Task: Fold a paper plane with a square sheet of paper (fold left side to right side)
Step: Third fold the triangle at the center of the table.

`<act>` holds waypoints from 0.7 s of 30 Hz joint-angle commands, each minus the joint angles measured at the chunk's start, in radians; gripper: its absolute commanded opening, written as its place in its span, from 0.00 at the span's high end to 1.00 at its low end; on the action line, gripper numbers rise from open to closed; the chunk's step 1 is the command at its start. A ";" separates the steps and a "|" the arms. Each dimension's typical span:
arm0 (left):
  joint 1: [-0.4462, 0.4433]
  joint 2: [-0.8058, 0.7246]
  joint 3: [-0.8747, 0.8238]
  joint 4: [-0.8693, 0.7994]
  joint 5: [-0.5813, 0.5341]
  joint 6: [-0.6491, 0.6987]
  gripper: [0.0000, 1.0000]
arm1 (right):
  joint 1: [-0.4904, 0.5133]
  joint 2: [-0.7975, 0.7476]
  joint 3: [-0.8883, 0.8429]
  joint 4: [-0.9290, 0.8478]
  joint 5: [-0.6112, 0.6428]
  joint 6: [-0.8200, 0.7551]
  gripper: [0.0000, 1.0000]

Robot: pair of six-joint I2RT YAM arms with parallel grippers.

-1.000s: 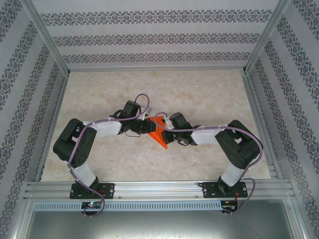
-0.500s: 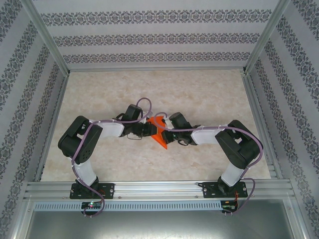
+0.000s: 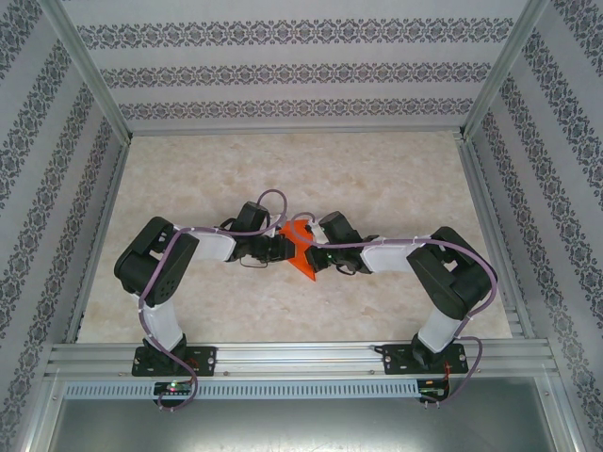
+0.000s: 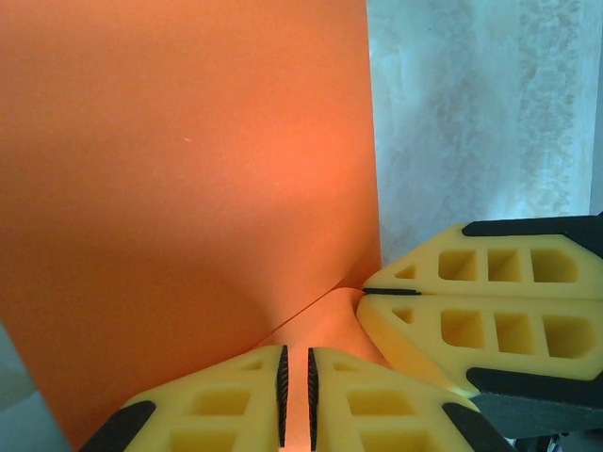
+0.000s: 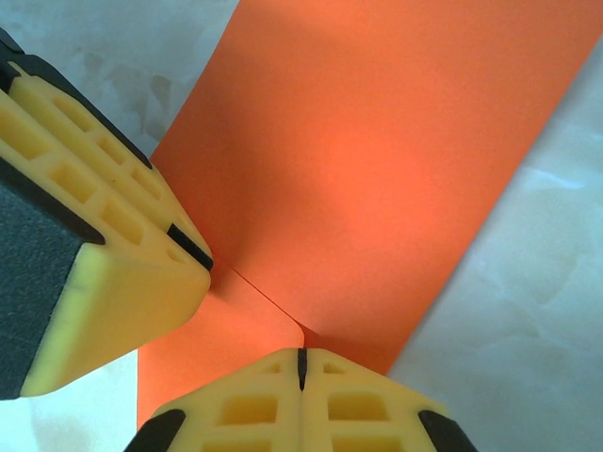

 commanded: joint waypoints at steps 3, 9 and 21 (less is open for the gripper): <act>-0.014 0.025 -0.017 -0.010 -0.045 0.024 0.82 | -0.005 -0.056 0.041 -0.122 0.025 -0.019 0.97; -0.014 0.035 -0.025 -0.001 -0.046 0.019 0.83 | -0.037 -0.174 0.122 -0.208 0.045 -0.032 0.73; -0.015 0.034 -0.009 -0.008 -0.039 0.021 0.83 | 0.009 -0.269 0.046 -0.296 -0.291 0.075 0.79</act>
